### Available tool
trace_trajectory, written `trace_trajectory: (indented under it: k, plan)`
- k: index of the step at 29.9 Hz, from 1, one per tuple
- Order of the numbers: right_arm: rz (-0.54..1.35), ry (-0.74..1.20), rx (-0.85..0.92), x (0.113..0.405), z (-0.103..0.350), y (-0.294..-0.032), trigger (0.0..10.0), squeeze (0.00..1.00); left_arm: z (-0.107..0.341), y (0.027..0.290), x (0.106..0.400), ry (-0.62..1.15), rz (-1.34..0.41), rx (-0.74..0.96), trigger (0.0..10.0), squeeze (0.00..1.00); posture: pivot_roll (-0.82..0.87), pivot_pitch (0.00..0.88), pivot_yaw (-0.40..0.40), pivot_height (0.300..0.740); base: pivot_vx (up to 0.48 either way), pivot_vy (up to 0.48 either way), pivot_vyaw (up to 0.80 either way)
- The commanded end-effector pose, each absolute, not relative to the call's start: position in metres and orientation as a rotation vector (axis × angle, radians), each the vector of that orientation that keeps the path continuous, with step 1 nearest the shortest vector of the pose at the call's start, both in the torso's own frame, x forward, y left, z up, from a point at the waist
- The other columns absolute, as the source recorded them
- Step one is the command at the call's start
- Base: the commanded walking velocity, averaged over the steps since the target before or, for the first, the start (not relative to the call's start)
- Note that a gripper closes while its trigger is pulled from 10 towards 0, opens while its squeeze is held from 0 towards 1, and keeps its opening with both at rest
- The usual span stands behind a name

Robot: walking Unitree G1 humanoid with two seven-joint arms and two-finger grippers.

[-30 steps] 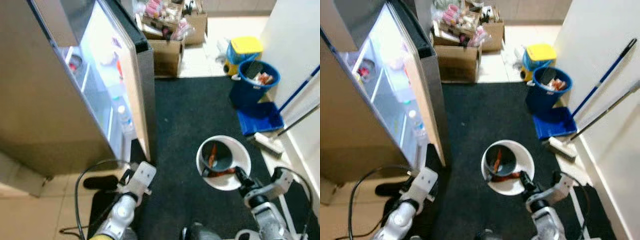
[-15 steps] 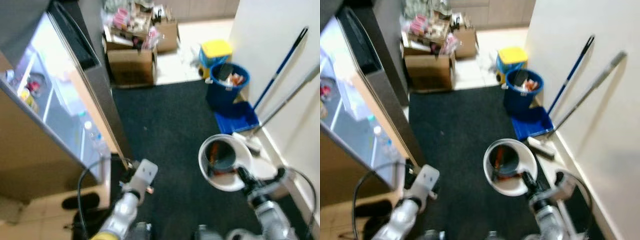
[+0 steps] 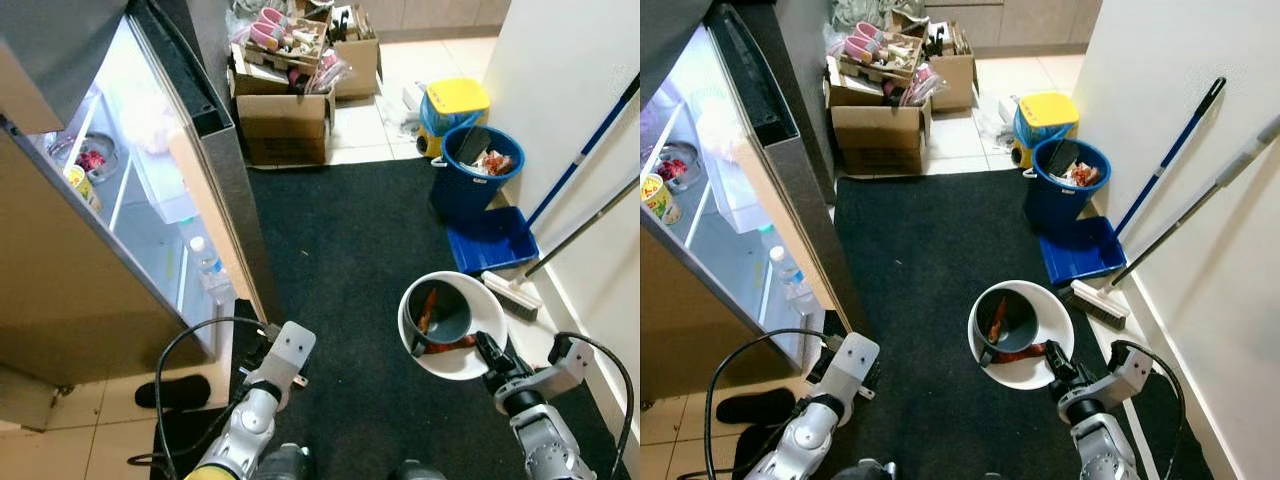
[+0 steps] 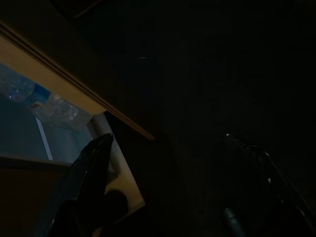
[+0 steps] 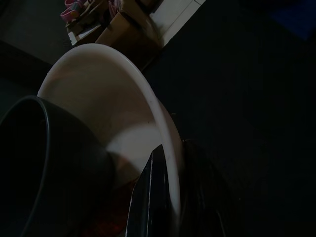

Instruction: Restocking fridge

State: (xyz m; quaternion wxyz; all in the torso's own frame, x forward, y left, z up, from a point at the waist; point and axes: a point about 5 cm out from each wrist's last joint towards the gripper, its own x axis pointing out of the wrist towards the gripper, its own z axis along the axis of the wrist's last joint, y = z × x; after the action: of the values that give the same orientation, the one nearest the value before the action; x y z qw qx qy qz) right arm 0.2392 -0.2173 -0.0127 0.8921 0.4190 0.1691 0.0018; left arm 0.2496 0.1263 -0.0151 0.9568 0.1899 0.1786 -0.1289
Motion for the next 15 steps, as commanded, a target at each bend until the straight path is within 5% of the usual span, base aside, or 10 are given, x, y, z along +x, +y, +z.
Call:
trace_trajectory:
  k: [1,8,15]
  plan:
    - [0.011,0.345,0.851,0.238,-0.012,-0.219,10.0,0.00,-0.017,0.127,0.245,0.377,-0.245,0.281,10.0,0.00,-0.08,0.119,-0.014,0.740,0.000,0.000,0.00]
    - [0.064,0.294,0.756,0.252,0.006,-0.218,10.0,0.00,0.001,0.141,0.257,0.324,-0.108,0.080,10.0,0.00,-0.07,0.118,-0.015,0.740,0.000,0.000,0.00]
    - [0.159,0.155,0.634,0.282,0.050,-0.209,10.0,0.00,0.029,0.176,0.274,0.205,0.030,0.165,10.0,0.00,-0.07,0.118,-0.017,0.740,0.000,0.000,0.00]
